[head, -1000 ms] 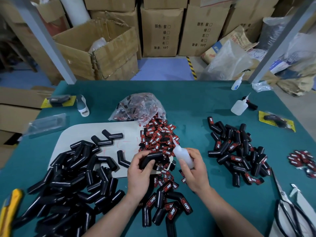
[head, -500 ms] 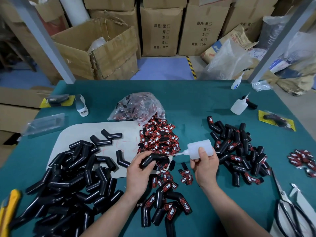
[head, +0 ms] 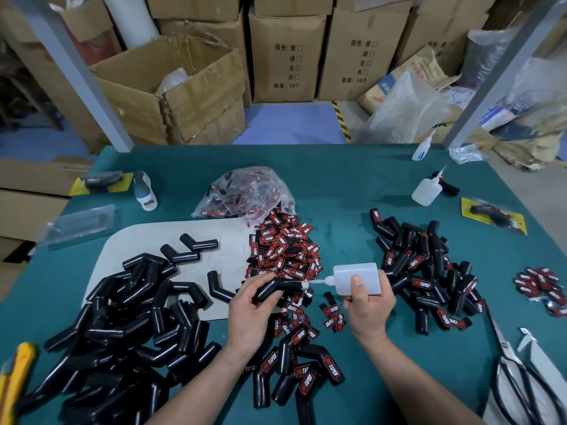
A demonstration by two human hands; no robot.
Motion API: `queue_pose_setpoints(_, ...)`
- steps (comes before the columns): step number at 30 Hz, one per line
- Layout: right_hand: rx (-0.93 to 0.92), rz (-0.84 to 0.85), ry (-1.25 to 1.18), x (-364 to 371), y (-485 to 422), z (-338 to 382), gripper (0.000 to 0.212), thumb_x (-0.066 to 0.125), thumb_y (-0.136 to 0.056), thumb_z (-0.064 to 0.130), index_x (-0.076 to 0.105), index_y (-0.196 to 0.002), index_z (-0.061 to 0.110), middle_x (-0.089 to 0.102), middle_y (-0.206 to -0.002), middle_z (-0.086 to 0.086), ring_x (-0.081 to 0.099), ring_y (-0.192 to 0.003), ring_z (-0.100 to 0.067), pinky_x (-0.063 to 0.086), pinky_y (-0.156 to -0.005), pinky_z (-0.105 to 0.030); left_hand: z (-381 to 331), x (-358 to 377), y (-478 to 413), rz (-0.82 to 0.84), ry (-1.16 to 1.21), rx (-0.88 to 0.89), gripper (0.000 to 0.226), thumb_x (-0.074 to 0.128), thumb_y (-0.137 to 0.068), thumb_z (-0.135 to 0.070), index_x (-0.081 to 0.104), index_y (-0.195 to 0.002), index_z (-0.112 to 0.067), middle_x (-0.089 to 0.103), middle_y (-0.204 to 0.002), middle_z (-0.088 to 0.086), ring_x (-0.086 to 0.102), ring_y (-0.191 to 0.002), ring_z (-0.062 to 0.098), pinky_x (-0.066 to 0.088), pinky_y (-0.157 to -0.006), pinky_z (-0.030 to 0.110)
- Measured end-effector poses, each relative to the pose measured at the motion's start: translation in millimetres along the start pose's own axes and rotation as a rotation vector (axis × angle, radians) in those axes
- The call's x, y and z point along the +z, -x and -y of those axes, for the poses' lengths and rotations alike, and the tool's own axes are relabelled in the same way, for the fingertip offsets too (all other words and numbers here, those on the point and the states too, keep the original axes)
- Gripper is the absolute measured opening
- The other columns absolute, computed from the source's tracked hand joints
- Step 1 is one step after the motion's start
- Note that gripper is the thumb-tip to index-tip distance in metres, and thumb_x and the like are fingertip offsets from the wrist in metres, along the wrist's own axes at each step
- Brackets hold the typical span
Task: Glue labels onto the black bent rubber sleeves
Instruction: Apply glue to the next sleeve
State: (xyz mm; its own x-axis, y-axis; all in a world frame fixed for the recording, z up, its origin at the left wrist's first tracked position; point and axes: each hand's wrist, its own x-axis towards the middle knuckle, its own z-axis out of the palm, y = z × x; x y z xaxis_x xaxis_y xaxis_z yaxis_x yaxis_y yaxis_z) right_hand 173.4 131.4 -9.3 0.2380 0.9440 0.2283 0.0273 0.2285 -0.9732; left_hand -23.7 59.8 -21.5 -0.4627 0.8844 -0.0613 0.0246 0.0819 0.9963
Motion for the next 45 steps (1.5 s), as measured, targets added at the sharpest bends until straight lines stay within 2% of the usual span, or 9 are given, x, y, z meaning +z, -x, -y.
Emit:
queue_pose_setpoints(3, -0.070, -0.033, 0.099, -0.9, -0.6, 0.0, 0.029, 0.064, -0.079, 0.066, 0.057, -0.078, 0.038, 0.060, -0.064, 0.002, 0.059, -0.053, -0.032, 0.047, -0.044, -0.038, -0.4, 0.4, 0.3, 0.012, 0.004, 0.000, 0.045, 0.078, -0.088, -0.003, 0.073, -0.109, -0.042, 0.069, -0.115, -0.026, 0.065, -0.111, -0.003, 0.051, -0.085, 0.006)
queue_pose_setpoints(6, -0.115, -0.032, 0.128, 0.8, -0.3, -1.4, 0.020, 0.062, -0.080, 0.050, 0.053, -0.078, 0.033, 0.061, -0.068, 0.014, 0.055, -0.057, -0.003, 0.044, -0.049, -0.028, 0.0, 0.4, -0.5, 0.017, -0.039, 0.024, 0.046, 0.079, -0.088, -0.003, 0.072, -0.109, -0.043, 0.068, -0.116, -0.027, 0.064, -0.112, -0.004, 0.049, -0.089, 0.007)
queue_pose_setpoints(8, -0.124, -0.027, 0.131, 1.4, 0.3, -2.9, 0.017, 0.063, -0.079, 0.047, 0.052, -0.079, 0.033, 0.060, -0.066, 0.013, 0.054, -0.058, 0.001, 0.042, -0.049, -0.025, 0.5, 0.1, -0.9, 0.015, -0.062, 0.039, 0.046, 0.080, -0.087, -0.004, 0.072, -0.109, -0.043, 0.068, -0.116, -0.027, 0.064, -0.113, -0.004, 0.047, -0.092, 0.007)
queue_pose_setpoints(17, -0.156, -0.016, 0.164, 2.0, 1.4, -4.7, 0.017, 0.063, -0.078, 0.046, 0.051, -0.078, 0.033, 0.057, -0.063, 0.010, 0.054, -0.057, -0.006, 0.043, -0.047, -0.029, -0.5, 0.3, 0.0, 0.000, -0.086, 0.057, 0.062, 0.080, -0.087, -0.004, 0.071, -0.102, -0.064, 0.065, -0.118, -0.031, 0.062, -0.114, -0.006, 0.049, -0.085, 0.005)
queue_pose_setpoints(21, -0.164, -0.013, 0.158, 2.4, 1.8, -3.7, 0.015, 0.063, -0.078, 0.044, 0.051, -0.078, 0.034, 0.059, -0.064, 0.012, 0.055, -0.058, 0.003, 0.041, -0.047, -0.019, -1.8, -0.1, 0.3, 0.000, -0.086, 0.057, 0.064, 0.080, -0.087, -0.004, 0.070, -0.101, -0.065, 0.065, -0.115, -0.033, 0.061, -0.113, -0.008, 0.048, -0.085, 0.004)
queue_pose_setpoints(24, -0.167, -0.013, 0.167, 2.6, 1.1, -4.0, 0.016, 0.062, -0.078, 0.045, 0.050, -0.078, 0.034, 0.063, -0.071, 0.017, 0.055, -0.058, 0.004, 0.041, -0.048, -0.017, -1.7, 1.1, 0.4, 0.001, -0.076, 0.063, 0.064, 0.079, -0.087, -0.002, 0.071, -0.101, -0.063, 0.066, -0.114, -0.032, 0.062, -0.111, -0.008, 0.049, -0.083, 0.003)
queue_pose_setpoints(30, -0.160, -0.034, 0.188, 3.1, 1.5, -4.6, 0.018, 0.062, -0.077, 0.046, 0.049, -0.076, 0.033, 0.054, -0.061, 0.012, 0.052, -0.056, 0.004, 0.041, -0.049, -0.026, 1.8, 1.1, -0.8, -0.005, -0.088, 0.074, 0.060, 0.080, -0.086, -0.003, 0.072, -0.103, -0.059, 0.067, -0.117, -0.026, 0.063, -0.114, -0.003, 0.049, -0.088, 0.008)
queue_pose_setpoints(40, -0.178, -0.020, 0.186, 3.1, 2.1, -5.3, 0.023, 0.061, -0.078, 0.042, 0.052, -0.079, 0.021, 0.053, -0.062, 0.013, 0.052, -0.058, 0.008, 0.038, -0.051, -0.011, -3.2, 1.9, 1.2, -0.019, -0.074, 0.072, 0.057, 0.080, -0.085, 0.002, 0.074, -0.100, -0.053, 0.067, -0.112, -0.030, 0.063, -0.110, -0.006, 0.047, -0.084, 0.002)
queue_pose_setpoints(45, -0.175, -0.028, 0.194, 2.6, 2.5, -6.7, 0.024, 0.062, -0.078, 0.043, 0.051, -0.079, 0.021, 0.053, -0.062, 0.013, 0.052, -0.058, 0.008, 0.038, -0.050, -0.014, -5.4, 1.3, 1.9, -0.008, -0.088, 0.056, 0.048, 0.079, -0.086, 0.001, 0.073, -0.105, -0.043, 0.066, -0.114, -0.032, 0.061, -0.112, -0.008, 0.046, -0.086, 0.002)
